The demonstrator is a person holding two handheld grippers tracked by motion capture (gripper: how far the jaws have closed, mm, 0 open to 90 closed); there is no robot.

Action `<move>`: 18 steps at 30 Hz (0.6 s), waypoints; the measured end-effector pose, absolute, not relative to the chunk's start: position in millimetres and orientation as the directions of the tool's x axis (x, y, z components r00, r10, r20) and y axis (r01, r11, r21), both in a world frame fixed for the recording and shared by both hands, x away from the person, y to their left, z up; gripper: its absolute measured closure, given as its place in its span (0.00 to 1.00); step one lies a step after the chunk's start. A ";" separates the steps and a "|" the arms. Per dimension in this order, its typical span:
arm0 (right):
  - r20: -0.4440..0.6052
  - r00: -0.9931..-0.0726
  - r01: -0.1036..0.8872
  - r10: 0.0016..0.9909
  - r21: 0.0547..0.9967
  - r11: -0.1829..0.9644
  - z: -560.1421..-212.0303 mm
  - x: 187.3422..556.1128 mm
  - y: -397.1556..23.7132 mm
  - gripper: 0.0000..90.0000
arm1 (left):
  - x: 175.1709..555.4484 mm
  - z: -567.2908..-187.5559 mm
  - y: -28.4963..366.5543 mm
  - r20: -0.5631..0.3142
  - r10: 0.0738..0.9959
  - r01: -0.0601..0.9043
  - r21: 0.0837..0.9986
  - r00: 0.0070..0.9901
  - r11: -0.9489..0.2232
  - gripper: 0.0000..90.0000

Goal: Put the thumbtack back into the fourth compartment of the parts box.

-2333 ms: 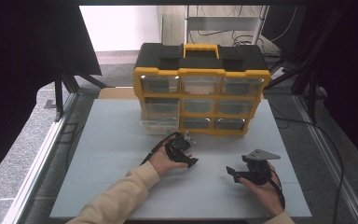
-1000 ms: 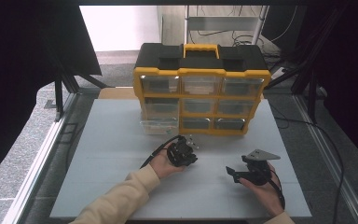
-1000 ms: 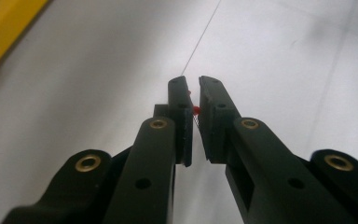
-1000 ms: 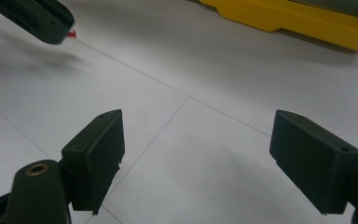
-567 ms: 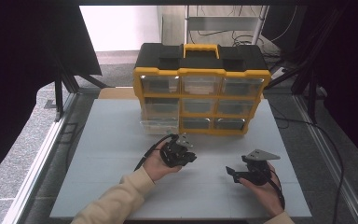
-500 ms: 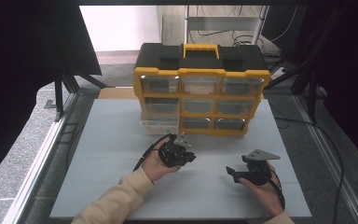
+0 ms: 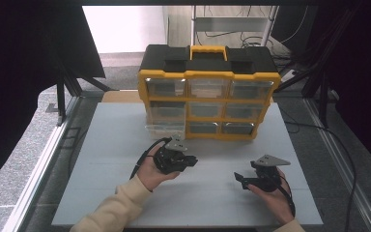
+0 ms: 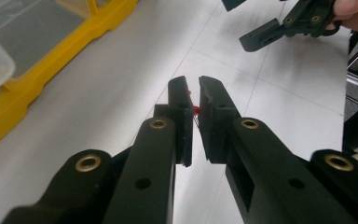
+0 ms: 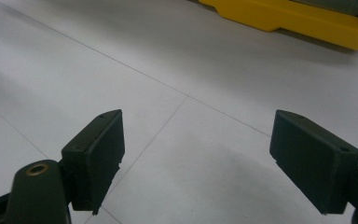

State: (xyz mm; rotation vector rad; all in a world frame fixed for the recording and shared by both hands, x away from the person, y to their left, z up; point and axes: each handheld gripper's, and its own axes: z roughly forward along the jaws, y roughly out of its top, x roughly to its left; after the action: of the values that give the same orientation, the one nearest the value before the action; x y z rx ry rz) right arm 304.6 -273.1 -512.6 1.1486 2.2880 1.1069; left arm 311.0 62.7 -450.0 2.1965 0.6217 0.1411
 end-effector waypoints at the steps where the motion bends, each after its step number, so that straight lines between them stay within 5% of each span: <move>1: 0.033 -0.609 0.518 0.792 0.773 0.367 -512.7 304.7 -273.2 0.20 | 310.0 -448.6 64.5 -0.105 0.478 0.382 0.756 0.872 -0.531 0.93; 18: 0.033 -0.608 0.516 0.793 0.775 0.364 -512.2 304.6 -274.2 0.20 | 298.4 -412.9 103.1 -0.116 0.495 0.354 0.836 0.861 -0.419 0.93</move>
State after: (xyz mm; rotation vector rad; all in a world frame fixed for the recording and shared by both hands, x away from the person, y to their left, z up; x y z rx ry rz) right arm 304.6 -274.2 -512.2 1.1487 2.2832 1.1086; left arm 298.4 103.1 -412.9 2.0504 0.6184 0.1819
